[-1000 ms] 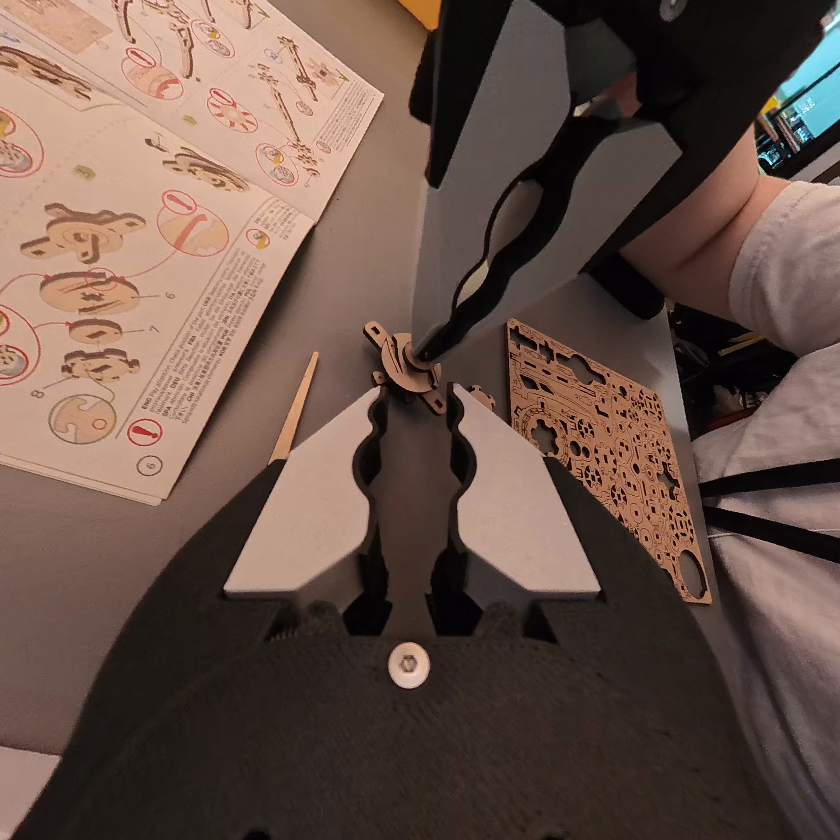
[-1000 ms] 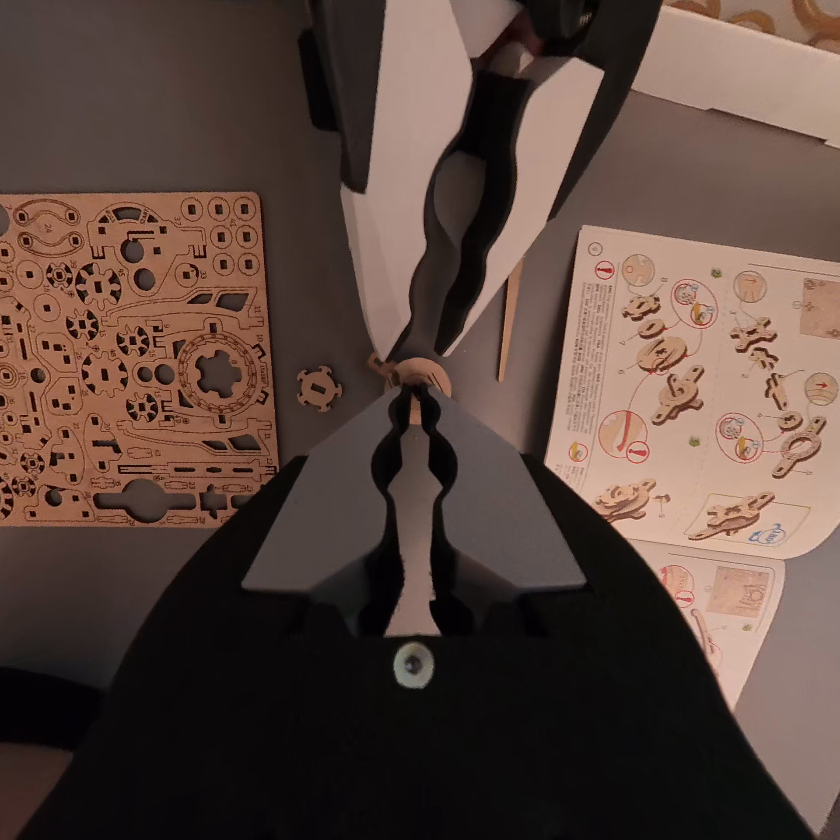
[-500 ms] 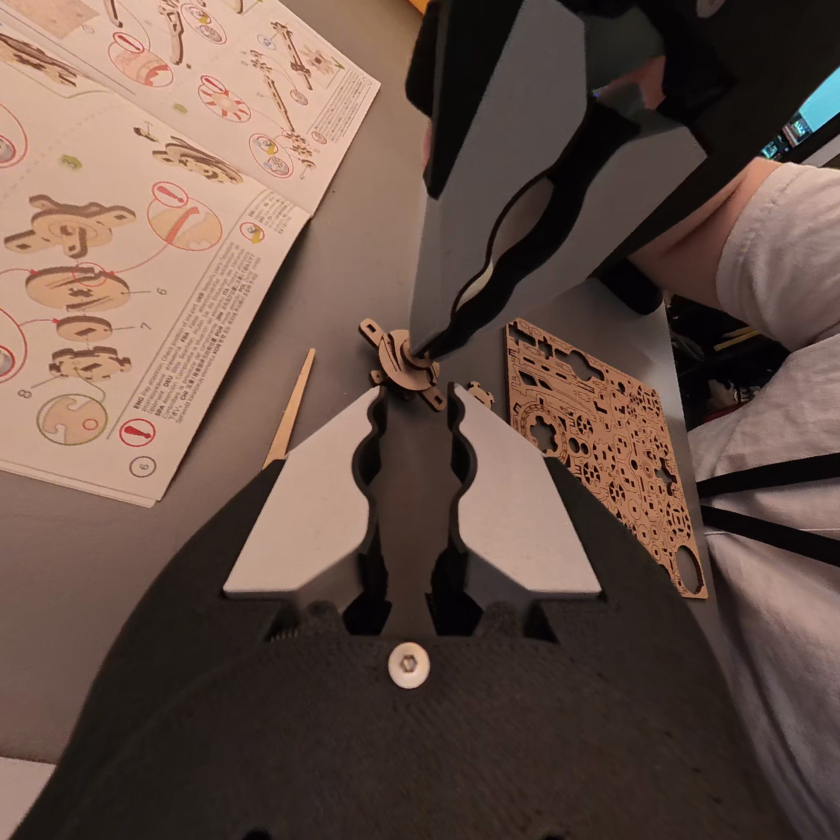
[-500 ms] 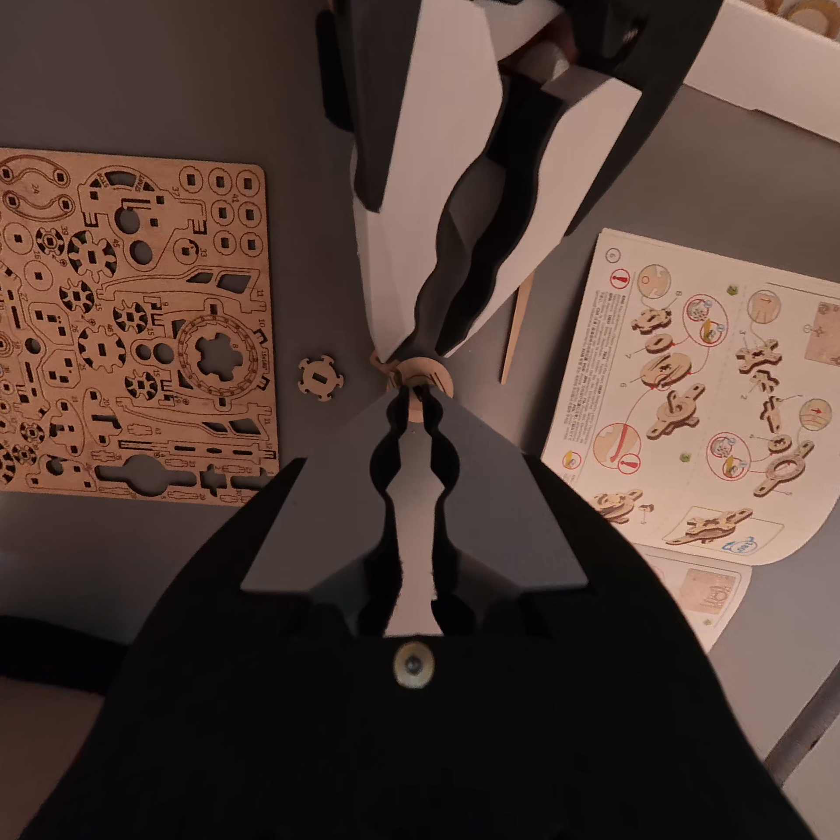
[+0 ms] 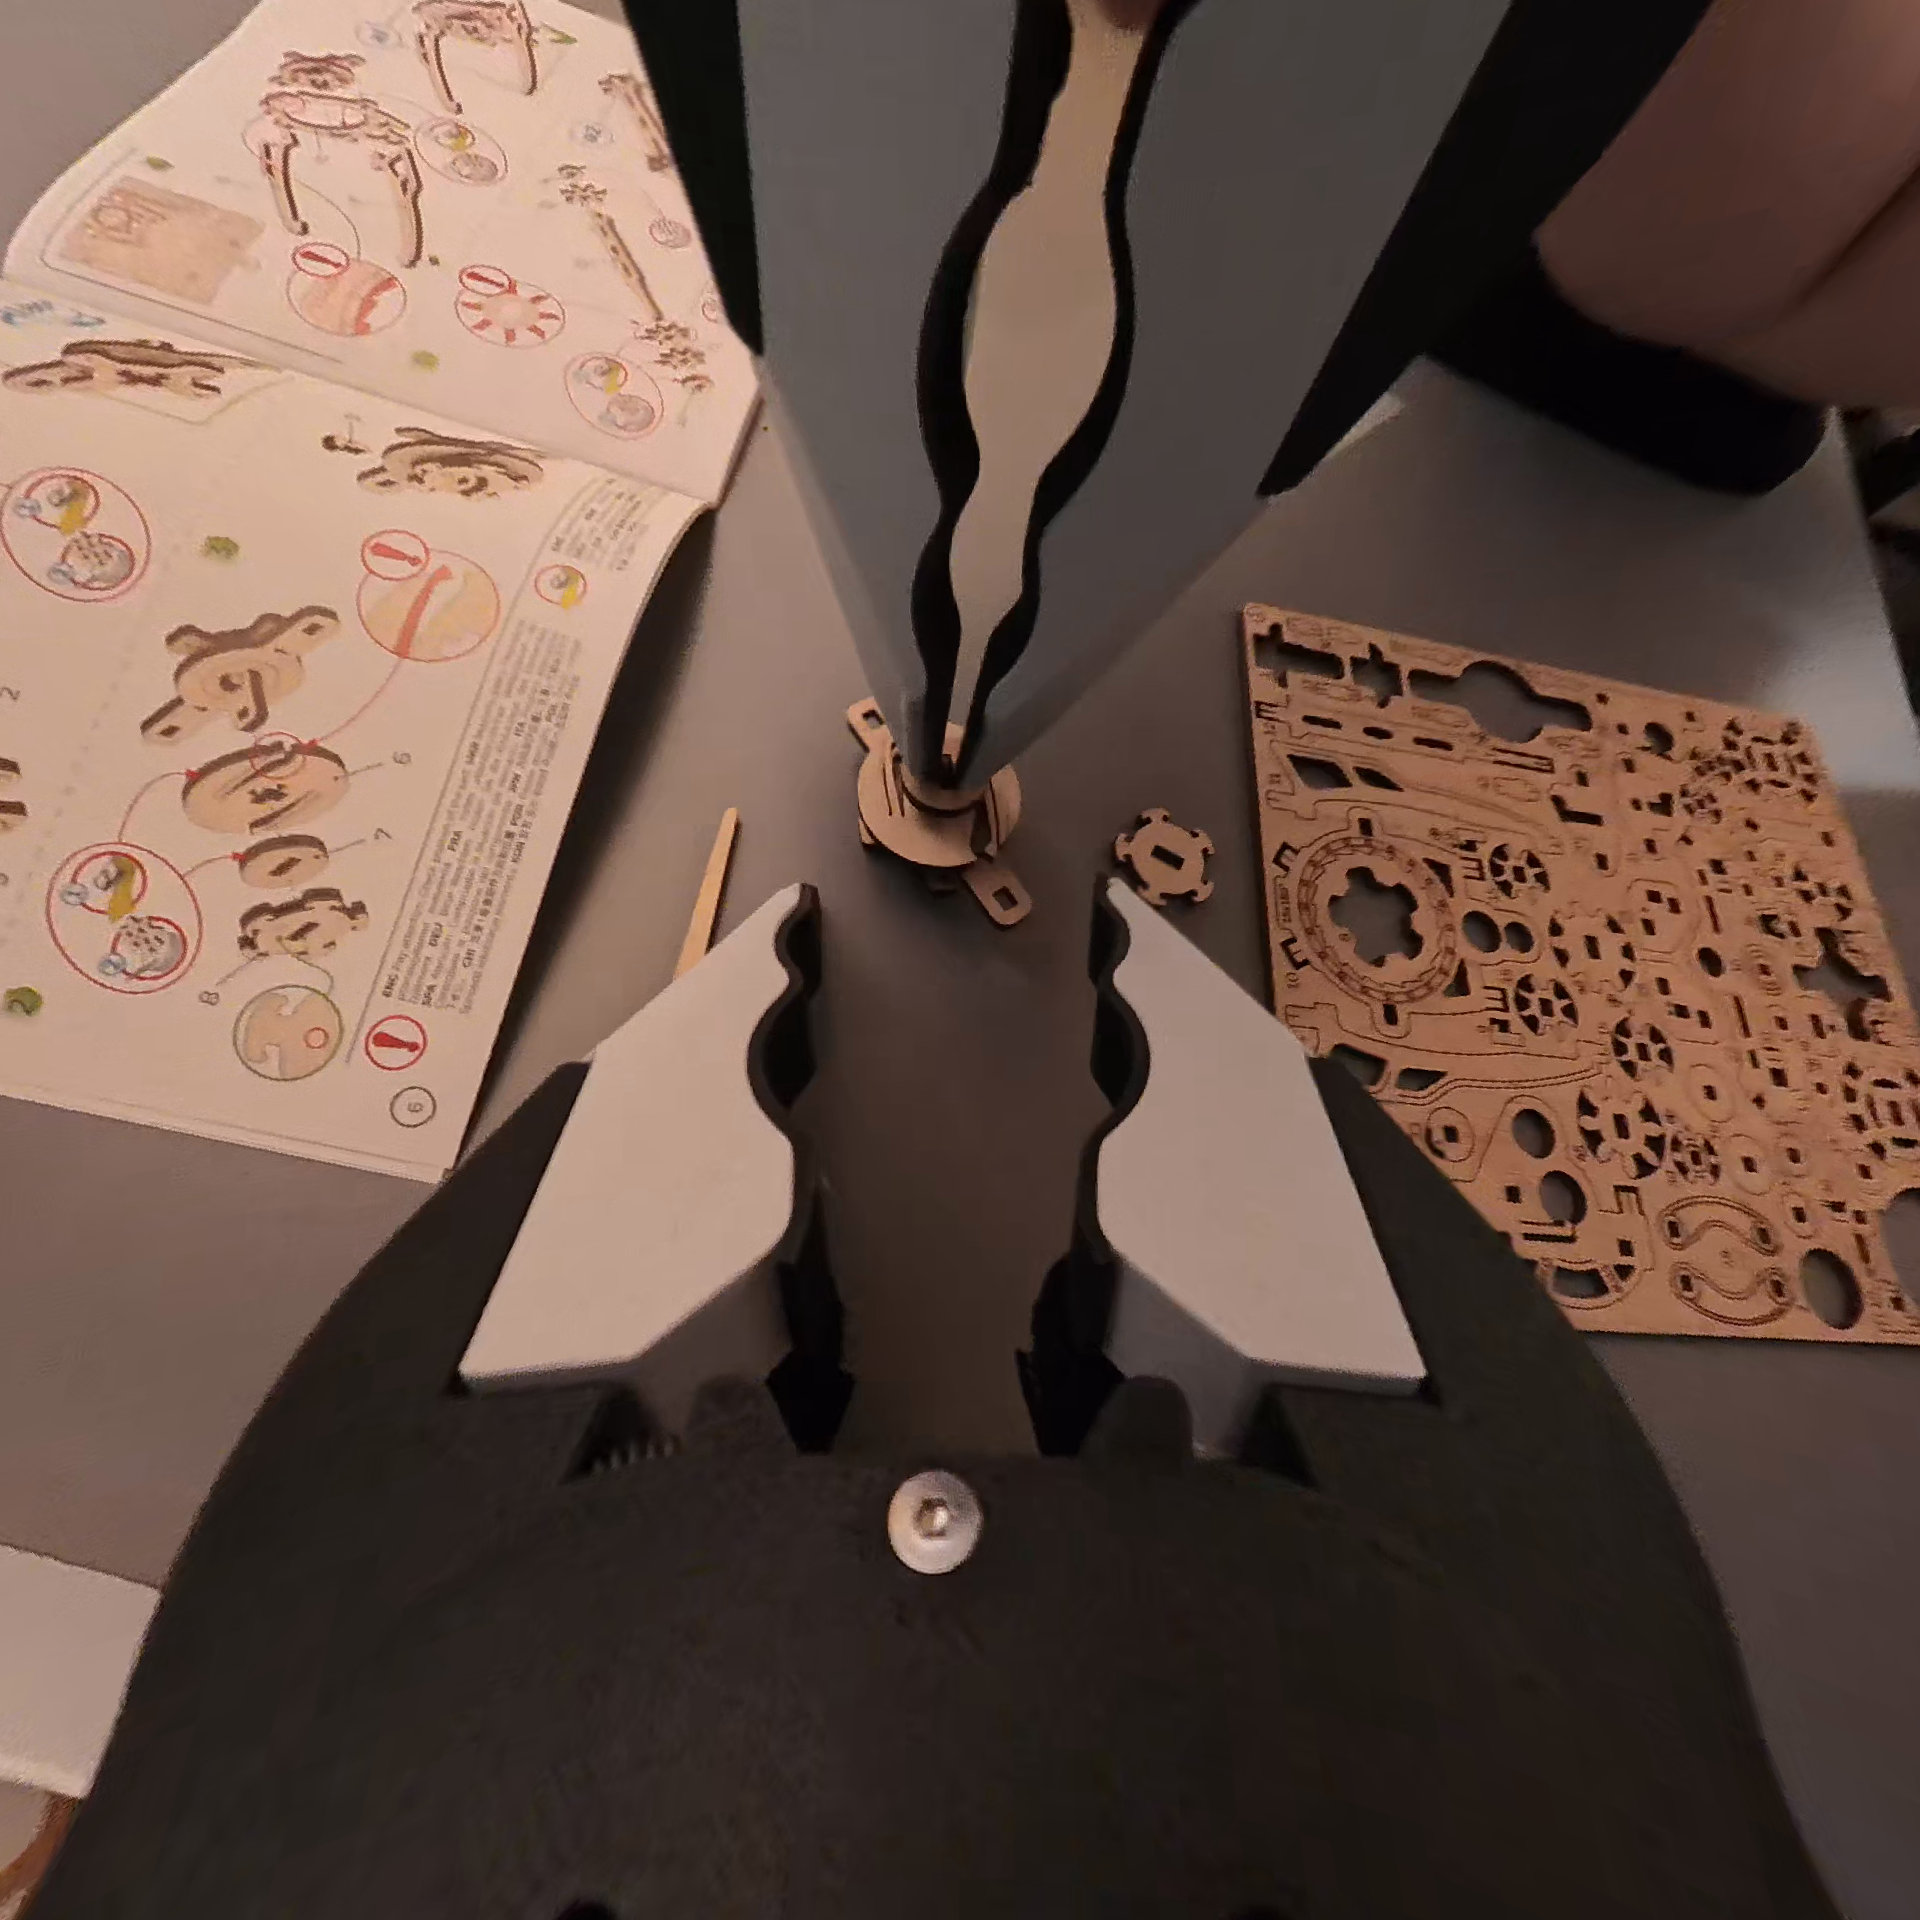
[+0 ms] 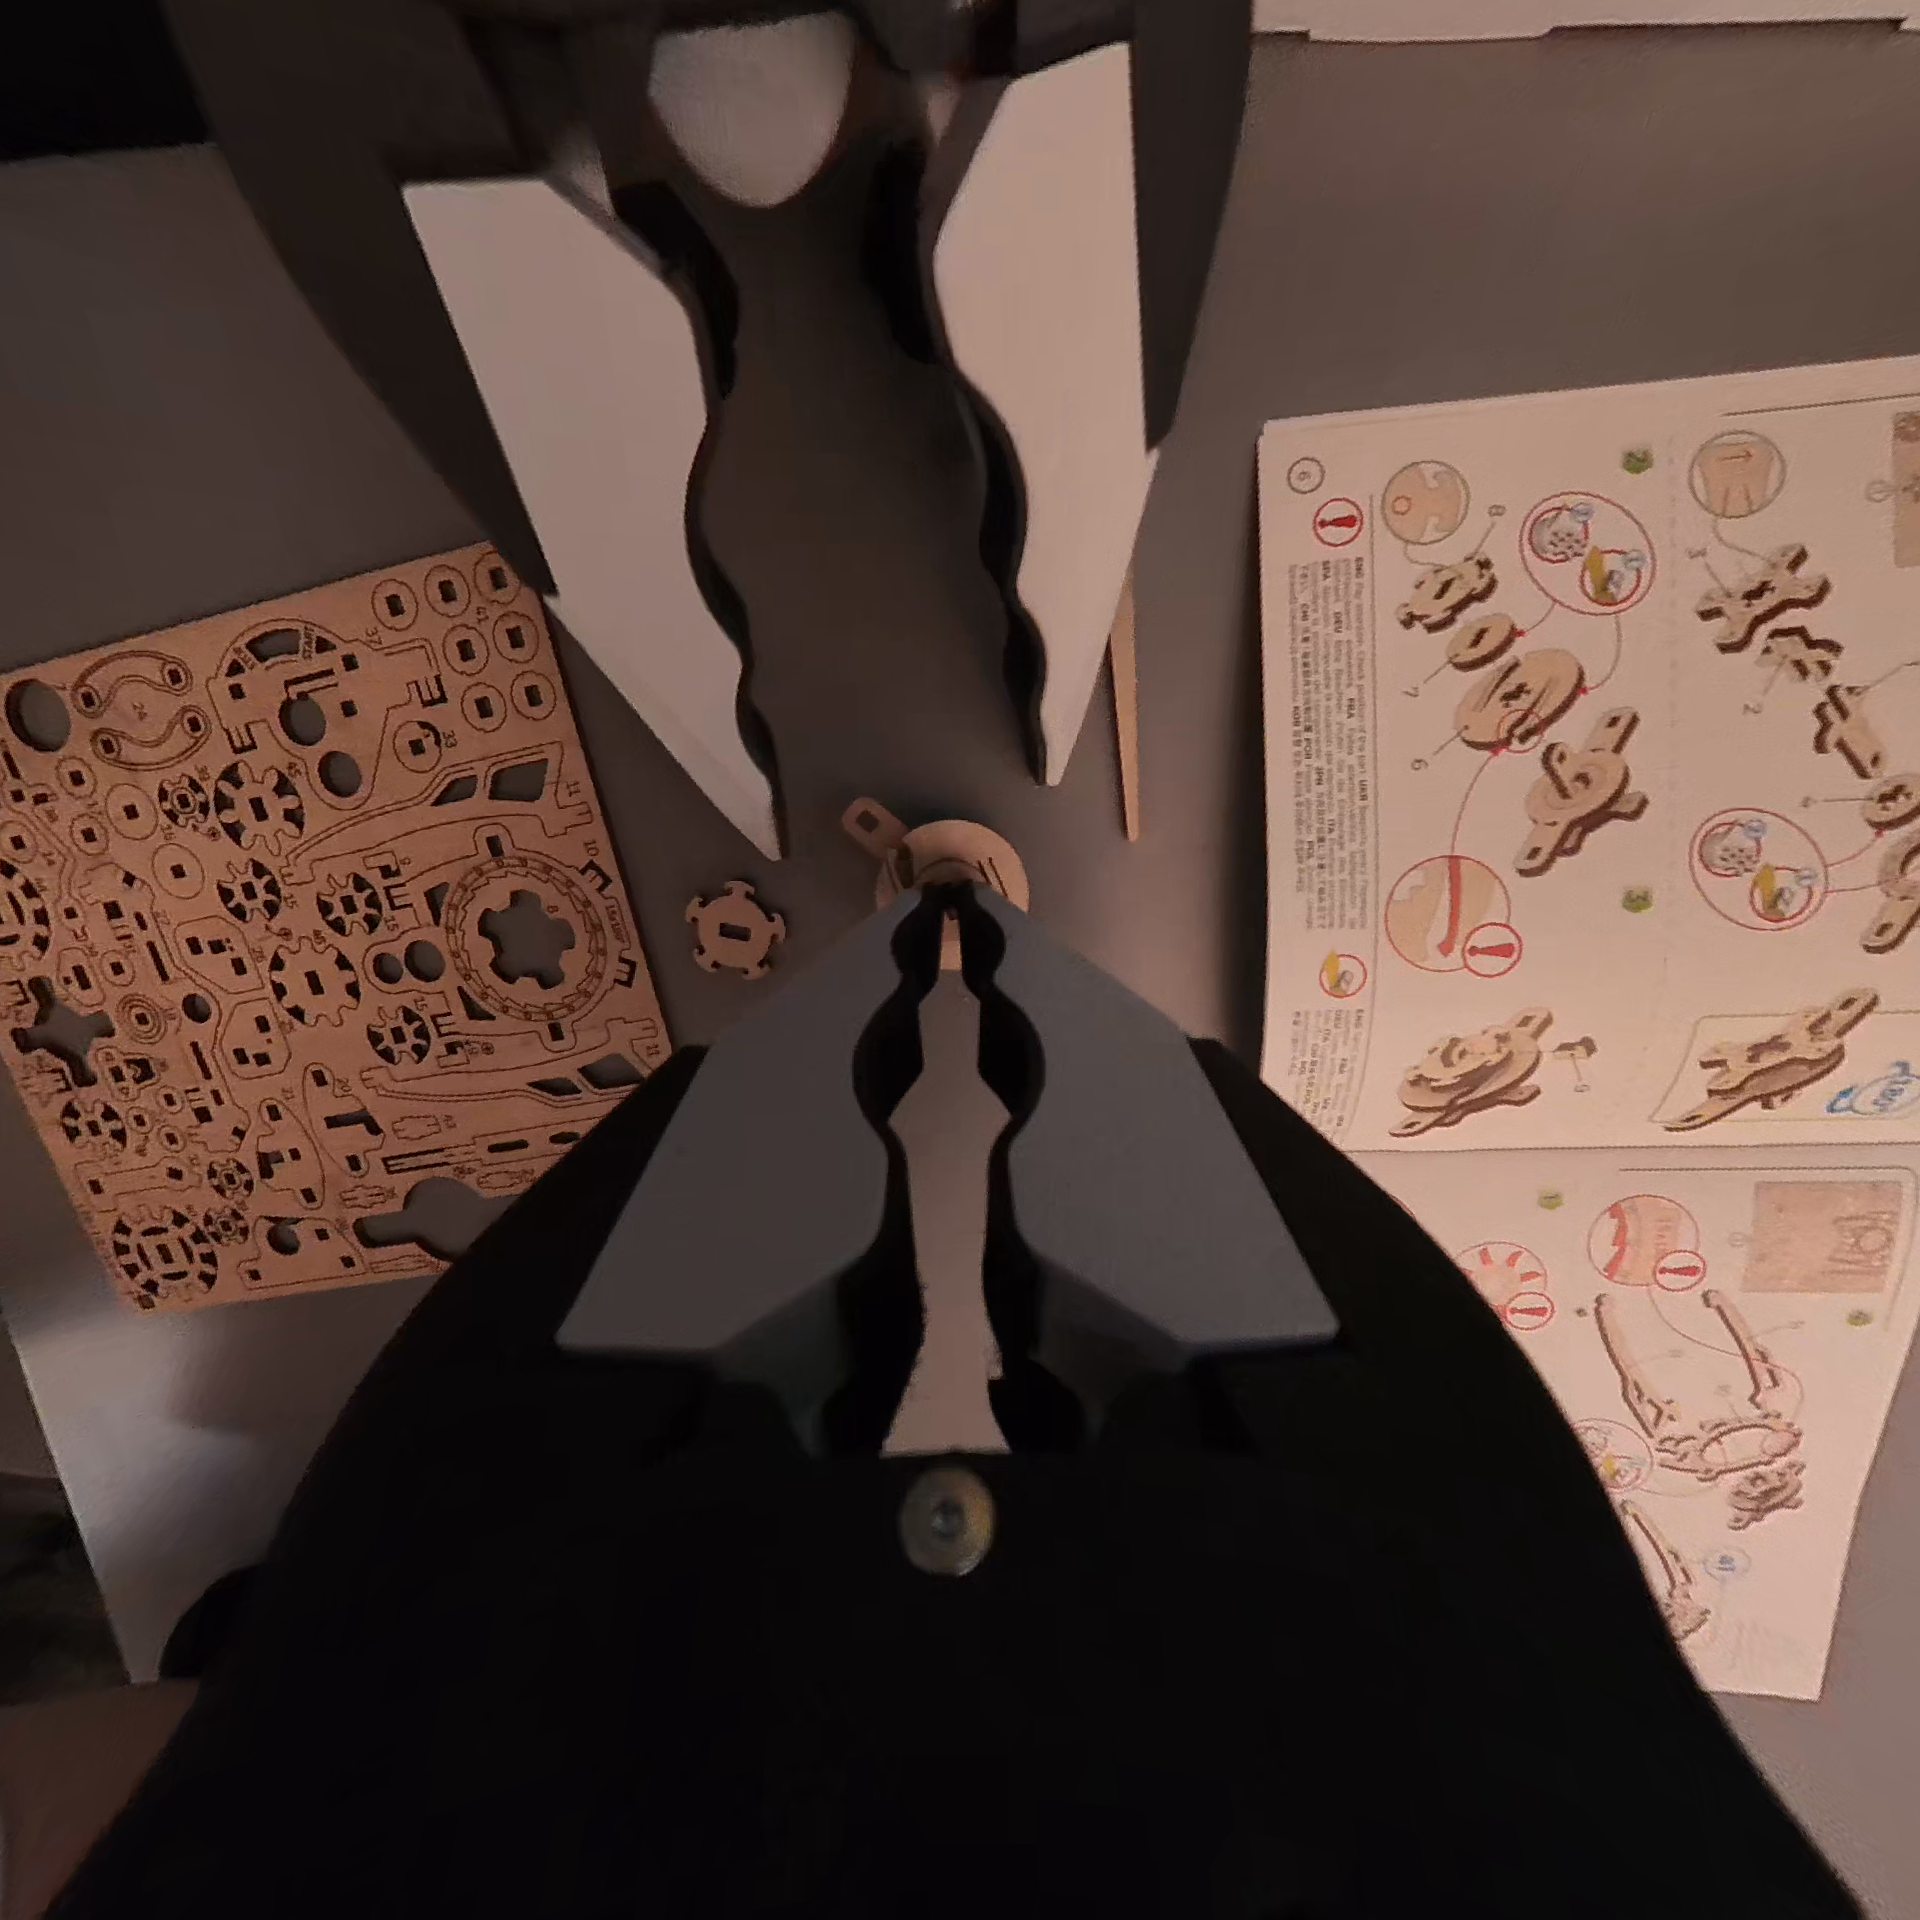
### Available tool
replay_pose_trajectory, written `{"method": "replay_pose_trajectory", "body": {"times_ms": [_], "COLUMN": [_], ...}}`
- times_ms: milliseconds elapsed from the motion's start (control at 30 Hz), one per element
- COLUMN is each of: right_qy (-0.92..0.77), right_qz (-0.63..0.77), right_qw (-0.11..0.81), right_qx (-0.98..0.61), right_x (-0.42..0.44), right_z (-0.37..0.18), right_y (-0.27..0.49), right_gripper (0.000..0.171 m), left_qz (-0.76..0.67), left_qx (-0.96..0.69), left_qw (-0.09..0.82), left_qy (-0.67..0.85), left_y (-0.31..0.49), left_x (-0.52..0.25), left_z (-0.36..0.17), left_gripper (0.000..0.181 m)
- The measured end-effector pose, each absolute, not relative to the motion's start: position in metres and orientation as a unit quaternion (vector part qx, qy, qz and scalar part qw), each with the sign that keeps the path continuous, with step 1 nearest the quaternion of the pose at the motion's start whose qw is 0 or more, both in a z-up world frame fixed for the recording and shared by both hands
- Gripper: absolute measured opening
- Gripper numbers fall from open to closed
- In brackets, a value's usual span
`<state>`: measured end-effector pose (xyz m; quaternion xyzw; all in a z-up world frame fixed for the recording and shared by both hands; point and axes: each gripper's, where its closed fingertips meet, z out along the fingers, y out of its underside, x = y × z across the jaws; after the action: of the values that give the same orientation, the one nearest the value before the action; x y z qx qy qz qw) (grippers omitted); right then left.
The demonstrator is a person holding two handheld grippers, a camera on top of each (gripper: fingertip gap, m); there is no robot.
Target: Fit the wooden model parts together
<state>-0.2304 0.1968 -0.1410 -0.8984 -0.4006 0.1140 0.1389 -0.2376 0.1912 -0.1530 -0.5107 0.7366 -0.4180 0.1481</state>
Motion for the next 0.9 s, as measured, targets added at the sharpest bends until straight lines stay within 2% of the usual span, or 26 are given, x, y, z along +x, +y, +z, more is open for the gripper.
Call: {"method": "replay_pose_trajectory", "body": {"times_ms": [200, 333, 500, 900], "right_qy": [-0.487, -0.513, -0.546, -0.549], "right_qz": [0.045, 0.056, 0.062, 0.053], "right_qw": [0.163, 0.174, 0.179, 0.149], "right_qx": [-0.857, -0.838, -0.816, -0.821], "right_x": [-0.222, -0.229, -0.234, -0.231], "right_z": [-0.137, -0.135, -0.133, -0.142], "right_y": [0.201, 0.199, 0.194, 0.192], "right_gripper": [0.008, 0.009, 0.004, 0.003], "left_qz": [-0.410, -0.408, -0.408, -0.420], "left_qx": [-0.518, -0.518, -0.518, -0.521], "left_qw": [0.156, 0.159, 0.157, 0.146], "left_qy": [0.734, 0.735, 0.735, 0.729], "left_y": [0.193, 0.194, 0.193, 0.192], "left_x": [-0.236, -0.236, -0.236, -0.236], "left_z": [-0.154, -0.154, -0.154, -0.153], "left_gripper": [0.042, 0.038, 0.037, 0.038]}}
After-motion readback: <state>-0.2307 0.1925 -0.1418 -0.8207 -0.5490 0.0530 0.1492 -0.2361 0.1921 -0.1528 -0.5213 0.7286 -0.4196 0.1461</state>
